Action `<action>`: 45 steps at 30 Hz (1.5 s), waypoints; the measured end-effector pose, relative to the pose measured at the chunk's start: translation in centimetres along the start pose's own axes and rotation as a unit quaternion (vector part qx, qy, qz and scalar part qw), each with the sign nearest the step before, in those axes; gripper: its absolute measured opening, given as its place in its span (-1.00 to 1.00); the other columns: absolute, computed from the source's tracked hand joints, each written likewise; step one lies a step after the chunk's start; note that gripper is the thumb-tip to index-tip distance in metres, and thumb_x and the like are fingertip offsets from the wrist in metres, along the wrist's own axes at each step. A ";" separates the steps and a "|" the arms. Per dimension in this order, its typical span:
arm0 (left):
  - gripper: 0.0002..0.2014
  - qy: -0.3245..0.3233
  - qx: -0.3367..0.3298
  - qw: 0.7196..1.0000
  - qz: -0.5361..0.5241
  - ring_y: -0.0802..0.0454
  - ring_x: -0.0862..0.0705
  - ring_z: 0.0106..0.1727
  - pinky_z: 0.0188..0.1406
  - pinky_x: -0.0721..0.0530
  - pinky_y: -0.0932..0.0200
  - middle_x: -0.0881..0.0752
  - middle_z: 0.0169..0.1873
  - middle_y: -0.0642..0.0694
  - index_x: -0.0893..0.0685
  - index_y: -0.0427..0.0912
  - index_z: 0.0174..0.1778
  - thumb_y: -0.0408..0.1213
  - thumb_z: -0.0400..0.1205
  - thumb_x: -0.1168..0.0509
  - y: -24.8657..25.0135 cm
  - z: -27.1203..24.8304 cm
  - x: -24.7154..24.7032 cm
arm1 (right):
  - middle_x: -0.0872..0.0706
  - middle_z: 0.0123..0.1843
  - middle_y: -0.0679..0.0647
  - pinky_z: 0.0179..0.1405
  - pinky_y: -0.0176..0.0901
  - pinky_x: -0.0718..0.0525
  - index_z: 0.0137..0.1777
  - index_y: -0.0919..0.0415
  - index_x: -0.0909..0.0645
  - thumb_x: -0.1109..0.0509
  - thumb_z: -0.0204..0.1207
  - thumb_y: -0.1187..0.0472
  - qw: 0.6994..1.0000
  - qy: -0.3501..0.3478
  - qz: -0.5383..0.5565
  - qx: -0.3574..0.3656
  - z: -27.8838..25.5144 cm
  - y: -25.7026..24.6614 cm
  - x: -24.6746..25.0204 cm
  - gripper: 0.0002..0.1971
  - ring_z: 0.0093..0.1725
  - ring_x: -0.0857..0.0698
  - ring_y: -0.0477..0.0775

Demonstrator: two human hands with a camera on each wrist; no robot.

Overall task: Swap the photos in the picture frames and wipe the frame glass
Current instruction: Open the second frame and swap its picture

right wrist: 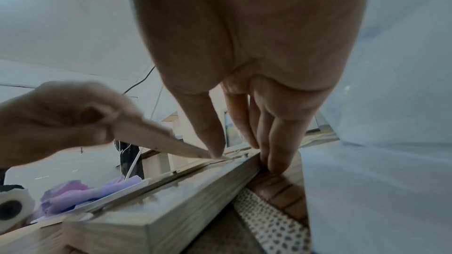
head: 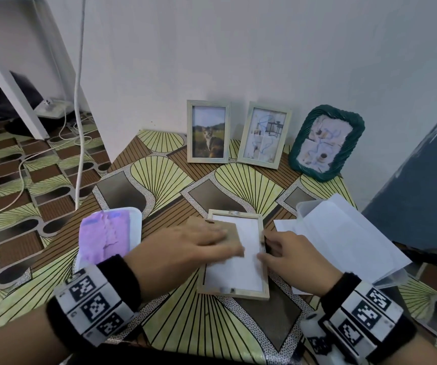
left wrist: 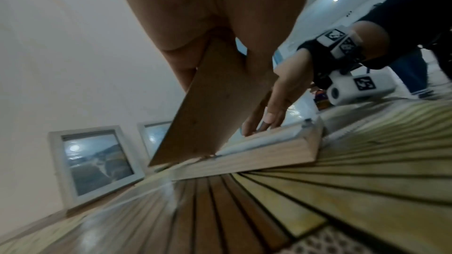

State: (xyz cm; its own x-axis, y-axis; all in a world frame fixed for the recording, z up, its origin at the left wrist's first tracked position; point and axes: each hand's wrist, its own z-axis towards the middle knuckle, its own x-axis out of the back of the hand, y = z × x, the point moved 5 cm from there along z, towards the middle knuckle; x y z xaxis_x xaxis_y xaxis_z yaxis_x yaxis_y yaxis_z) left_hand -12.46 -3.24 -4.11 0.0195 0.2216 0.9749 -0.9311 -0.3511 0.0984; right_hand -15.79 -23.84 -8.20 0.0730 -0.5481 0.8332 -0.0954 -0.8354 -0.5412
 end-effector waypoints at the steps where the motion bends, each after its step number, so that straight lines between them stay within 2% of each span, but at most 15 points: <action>1: -0.44 -0.040 -0.013 0.999 0.006 -0.06 -0.51 0.52 0.44 -0.54 -0.08 -0.53 0.51 -0.05 -0.34 0.29 0.51 -0.39 0.67 -0.08 0.2 0.2 -0.9 | -0.43 -0.47 -0.06 -0.42 -0.29 -0.32 -0.29 0.04 -0.46 -0.40 0.58 0.14 1.000 -0.004 0.002 -0.002 0.0 0.0 0.0 -0.76 -0.42 -0.41 -0.13; 5: -0.56 -0.145 -0.044 0.988 0.032 -0.02 -0.15 0.70 0.67 0.00 0.08 -0.27 0.66 0.01 -0.27 0.14 0.64 -0.09 0.80 0.05 0.5 0.8 -4.1 | -0.38 -0.49 -0.07 -0.46 -0.30 -0.28 -0.32 0.03 -0.42 -0.48 0.48 0.18 1.000 -0.026 -0.005 0.000 -0.2 -0.2 0.0 -0.73 -0.46 -0.36 -0.15; 7: -0.52 -0.175 -0.037 0.983 0.033 0.02 0.00 0.72 0.69 0.12 0.13 -0.15 0.69 0.05 -0.16 0.09 0.68 -0.02 0.81 0.06 0.3 1.2 -5.0 | -0.38 -0.47 -0.07 -0.46 -0.28 -0.25 -0.31 0.06 -0.44 -0.50 0.45 0.17 1.000 -0.027 -0.013 0.003 -0.2 -0.2 0.0 -0.74 -0.45 -0.35 -0.14; 11: -0.48 -0.202 -0.038 0.978 0.022 0.06 0.08 0.72 0.70 0.00 0.08 -0.07 0.71 0.06 -0.05 0.08 0.71 0.00 0.81 0.05 0.9 1.8 -5.7 | -0.48 -0.39 -0.06 -0.34 -0.16 -0.40 -0.14 0.18 -0.60 -0.53 0.47 0.12 0.999 -0.026 -0.019 0.009 0.1 -0.2 0.0 -0.82 -0.37 -0.43 -0.08; 14: -0.48 -0.231 -0.043 0.972 0.025 0.04 0.10 0.72 0.69 -0.10 0.01 -0.04 0.71 0.05 -0.01 0.06 0.71 -0.05 0.82 0.05 1.5 2.1 -6.3 | -0.52 -0.37 -0.08 -0.30 -0.19 -0.47 -0.13 0.16 -0.61 -0.53 0.47 0.14 0.999 -0.029 -0.025 0.019 0.2 -0.2 0.0 -0.84 -0.35 -0.46 -0.10; 18: -0.47 -0.230 -0.050 0.971 -0.047 0.14 0.10 0.71 0.68 -0.16 0.02 -0.08 0.70 0.09 -0.07 0.06 0.71 -0.08 0.80 0.00 1.2 2.2 -6.0 | -0.44 -0.48 -0.08 -0.46 -0.35 -0.32 -0.10 0.20 -0.64 -0.54 0.45 0.16 0.998 -0.029 -0.046 0.027 0.5 -0.3 0.1 -0.84 -0.44 -0.40 -0.18; 22: -0.48 -0.238 -0.064 0.965 -0.093 0.14 0.09 0.71 0.68 -0.13 0.03 -0.11 0.70 0.06 -0.10 0.04 0.71 -0.08 0.80 -0.02 0.9 2.8 -6.0 | -0.43 -0.44 -0.05 -0.48 -0.33 -0.25 -0.17 0.24 -0.54 -0.44 0.48 0.22 0.997 -0.032 -0.074 0.020 0.7 -0.2 -0.4 -0.86 -0.42 -0.39 -0.16; 26: -0.47 -0.252 -0.057 0.959 -0.120 0.19 0.16 0.70 0.70 -0.06 0.03 -0.05 0.70 0.10 -0.09 0.06 0.71 -0.04 0.80 -0.02 0.6 3.0 -6.4 | -0.43 -0.40 -0.08 -0.47 -0.31 -0.26 -0.34 0.03 -0.36 -0.40 0.52 0.20 0.997 -0.036 -0.071 0.012 0.8 -0.2 -0.5 -0.70 -0.39 -0.39 -0.20; 28: -0.47 -0.239 -0.056 0.957 -0.152 0.20 0.09 0.70 0.70 -0.06 0.11 -0.11 0.69 0.06 -0.16 0.01 0.70 -0.05 0.79 -0.06 0.5 3.0 -6.1 | -0.45 -0.40 -0.08 -0.46 -0.29 -0.29 -0.35 0.02 -0.37 -0.43 0.51 0.15 0.997 -0.035 -0.069 0.014 0.7 -0.4 -0.5 -0.70 -0.39 -0.40 -0.18; 30: -0.50 -0.198 -0.043 0.967 -0.156 0.18 -0.14 0.68 0.66 -0.15 0.20 -0.28 0.66 0.02 -0.31 -0.03 0.65 -0.07 0.77 -0.13 -0.1 3.0 -5.3 | -0.54 -0.39 -0.02 -0.37 -0.20 -0.42 -0.28 0.12 -0.54 -0.47 0.48 0.11 0.998 -0.024 -0.057 0.013 0.5 -0.5 -0.4 -0.80 -0.38 -0.48 -0.09; 33: -0.57 -0.062 0.033 0.992 -0.102 0.17 -0.51 0.45 0.45 -0.46 0.20 -0.58 0.45 0.08 -0.52 0.02 0.52 -0.07 0.70 -0.23 -2.3 2.1 -3.4 | -0.76 -0.28 0.07 -0.14 -0.08 -0.67 -0.19 0.20 -0.72 -0.50 0.44 0.15 1.000 0.022 -0.006 0.002 0.2 -0.4 0.2 -0.88 -0.22 -0.71 0.03; 35: -0.61 -0.002 0.092 0.993 -0.078 0.12 -0.60 0.31 0.28 -0.58 0.15 -0.67 0.30 0.10 -0.62 0.02 0.42 -0.05 0.66 -0.28 -4.1 1.0 -2.5 | -0.78 -0.25 0.04 -0.13 -0.08 -0.72 -0.23 0.20 -0.73 -0.54 0.40 0.17 0.999 0.049 0.009 -0.006 0.3 -0.2 0.7 -0.90 -0.20 -0.74 0.01; 38: -0.55 -0.038 0.147 0.985 -0.077 0.12 -0.56 0.32 0.30 -0.50 0.19 -0.64 0.32 0.09 -0.61 0.04 0.41 0.07 0.62 -0.32 -5.9 -0.5 -2.9 | -0.78 -0.22 0.11 -0.12 -0.07 -0.68 -0.16 0.29 -0.73 -0.55 0.40 0.16 0.999 0.031 -0.013 -0.004 0.6 -0.3 0.5 -0.82 -0.18 -0.74 0.06; 42: -0.51 -0.072 0.135 0.984 -0.092 0.14 -0.57 0.30 0.33 -0.52 0.13 -0.65 0.32 0.14 -0.59 0.05 0.41 0.16 0.59 -0.30 -5.5 -1.6 -3.9 | -0.75 -0.30 0.11 -0.27 -0.23 -0.58 -0.23 0.27 -0.69 -0.56 0.42 0.11 0.999 0.010 -0.029 0.018 0.5 -1.0 -0.3 -0.78 -0.22 -0.73 0.03; 45: -0.59 -0.067 0.143 0.985 -0.075 0.20 -0.63 0.17 0.17 -0.62 0.12 -0.68 0.16 0.23 -0.66 0.11 0.26 0.21 0.59 -0.22 -5.0 -2.6 -3.7 | -0.75 -0.30 0.07 -0.16 -0.10 -0.68 -0.24 0.24 -0.70 -0.57 0.41 0.08 0.999 -0.006 -0.028 0.037 0.1 -1.6 -0.7 -0.78 -0.21 -0.72 -0.01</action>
State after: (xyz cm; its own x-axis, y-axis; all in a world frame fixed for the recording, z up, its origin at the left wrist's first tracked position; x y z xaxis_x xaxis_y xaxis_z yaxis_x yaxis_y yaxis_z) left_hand -8.81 0.06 -8.68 0.2139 0.1749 0.9611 -0.7743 -0.5695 0.2760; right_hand -15.58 -22.17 -7.94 0.0880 -0.5011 0.8609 -0.0164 -0.8649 -0.5018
